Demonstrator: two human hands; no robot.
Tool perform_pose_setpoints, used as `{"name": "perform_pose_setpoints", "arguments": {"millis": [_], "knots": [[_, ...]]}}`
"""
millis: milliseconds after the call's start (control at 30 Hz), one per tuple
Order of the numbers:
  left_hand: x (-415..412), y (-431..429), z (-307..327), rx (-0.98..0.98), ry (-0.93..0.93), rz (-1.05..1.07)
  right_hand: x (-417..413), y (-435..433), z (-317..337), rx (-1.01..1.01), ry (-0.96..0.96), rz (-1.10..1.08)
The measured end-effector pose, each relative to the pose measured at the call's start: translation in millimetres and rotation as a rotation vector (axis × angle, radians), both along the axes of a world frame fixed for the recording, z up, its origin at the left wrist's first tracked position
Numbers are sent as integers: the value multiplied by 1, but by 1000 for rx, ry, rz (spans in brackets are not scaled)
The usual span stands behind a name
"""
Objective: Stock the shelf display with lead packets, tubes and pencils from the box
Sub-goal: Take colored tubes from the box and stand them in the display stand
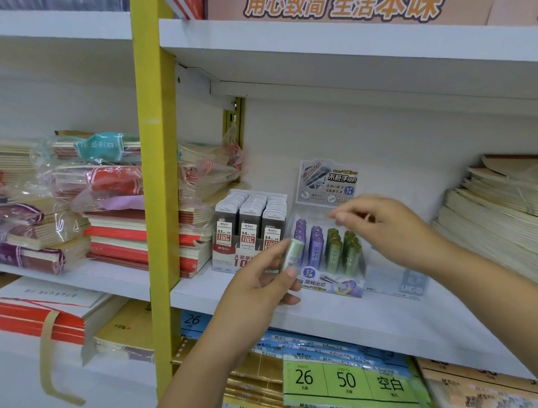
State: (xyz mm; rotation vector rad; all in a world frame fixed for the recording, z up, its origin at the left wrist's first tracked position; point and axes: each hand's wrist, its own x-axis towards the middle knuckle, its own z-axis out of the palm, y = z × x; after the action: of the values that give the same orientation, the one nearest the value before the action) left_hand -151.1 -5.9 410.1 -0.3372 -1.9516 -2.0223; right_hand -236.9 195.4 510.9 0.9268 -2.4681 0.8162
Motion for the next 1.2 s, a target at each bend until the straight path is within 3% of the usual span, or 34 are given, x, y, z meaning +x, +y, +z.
{"name": "perform_pose_setpoints", "arguments": {"millis": [100, 367, 667, 767, 833, 1000, 1100, 1200], "knots": [[1, 6, 3, 52, 18, -40, 33, -14, -15, -89, -310, 226], [-1, 6, 0, 214, -69, -10, 39, -5, -31, -383, -486, 230], [-5, 9, 2, 154, 89, 84, 36, -6, -26, -134, -376, 198], [-7, 13, 1, 151, 102, 109, 33, -9, -28, -70, -441, 246], [-9, 14, -1, 57, 120, 164, 31, -6, -27, -50, -483, 272], [-15, 15, -9, -577, 266, 419, 6, 3, 0, -281, -281, 144], [-20, 16, -16, -743, 289, 420, -14, 0, 17, -395, -162, 102], [-21, 17, -20, -792, 296, 420, -35, -3, 25, -270, -25, -5]]}}
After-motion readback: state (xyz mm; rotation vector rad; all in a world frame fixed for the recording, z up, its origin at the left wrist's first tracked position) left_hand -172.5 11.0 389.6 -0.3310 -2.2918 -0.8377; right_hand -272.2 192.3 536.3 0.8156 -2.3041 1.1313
